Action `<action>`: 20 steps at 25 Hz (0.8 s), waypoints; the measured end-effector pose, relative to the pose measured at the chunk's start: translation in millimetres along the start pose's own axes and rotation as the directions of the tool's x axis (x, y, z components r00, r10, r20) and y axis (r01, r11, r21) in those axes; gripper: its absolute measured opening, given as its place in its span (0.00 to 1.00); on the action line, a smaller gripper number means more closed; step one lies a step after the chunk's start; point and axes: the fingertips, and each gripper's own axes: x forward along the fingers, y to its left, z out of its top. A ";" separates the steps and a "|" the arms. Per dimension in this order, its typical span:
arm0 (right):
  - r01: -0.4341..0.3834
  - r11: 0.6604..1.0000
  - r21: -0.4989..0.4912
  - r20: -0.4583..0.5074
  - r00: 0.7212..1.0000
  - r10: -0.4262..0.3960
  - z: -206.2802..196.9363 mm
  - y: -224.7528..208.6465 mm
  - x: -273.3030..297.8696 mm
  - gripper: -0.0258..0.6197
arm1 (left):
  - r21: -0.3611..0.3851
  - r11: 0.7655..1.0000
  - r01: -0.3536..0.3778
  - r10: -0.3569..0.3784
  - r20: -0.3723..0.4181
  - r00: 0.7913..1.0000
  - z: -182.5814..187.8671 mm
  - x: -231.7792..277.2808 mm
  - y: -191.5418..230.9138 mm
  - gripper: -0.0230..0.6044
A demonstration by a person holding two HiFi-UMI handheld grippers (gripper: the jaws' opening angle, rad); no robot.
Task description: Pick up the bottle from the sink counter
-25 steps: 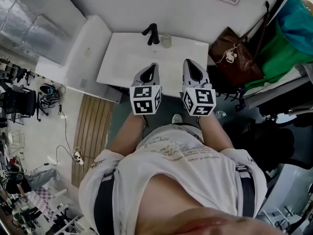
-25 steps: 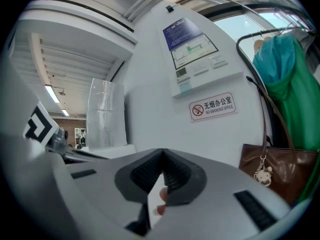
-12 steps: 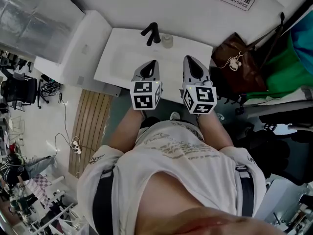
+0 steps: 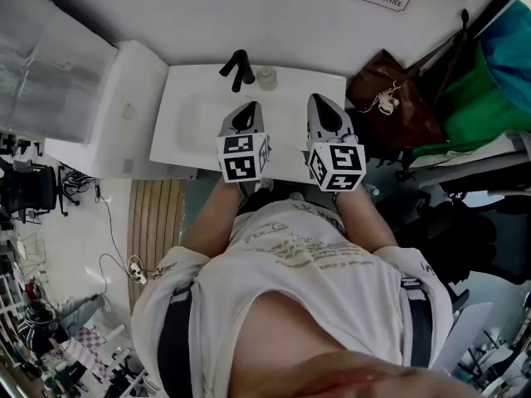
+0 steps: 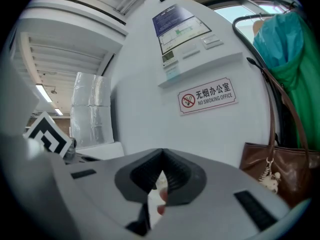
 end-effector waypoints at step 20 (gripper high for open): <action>0.290 0.957 -0.026 -0.010 0.957 -0.291 1.3 -45.8 6.6 0.07 | 0.050 0.994 0.102 -0.097 -0.096 0.991 -35.6 131.2 12.8 0.31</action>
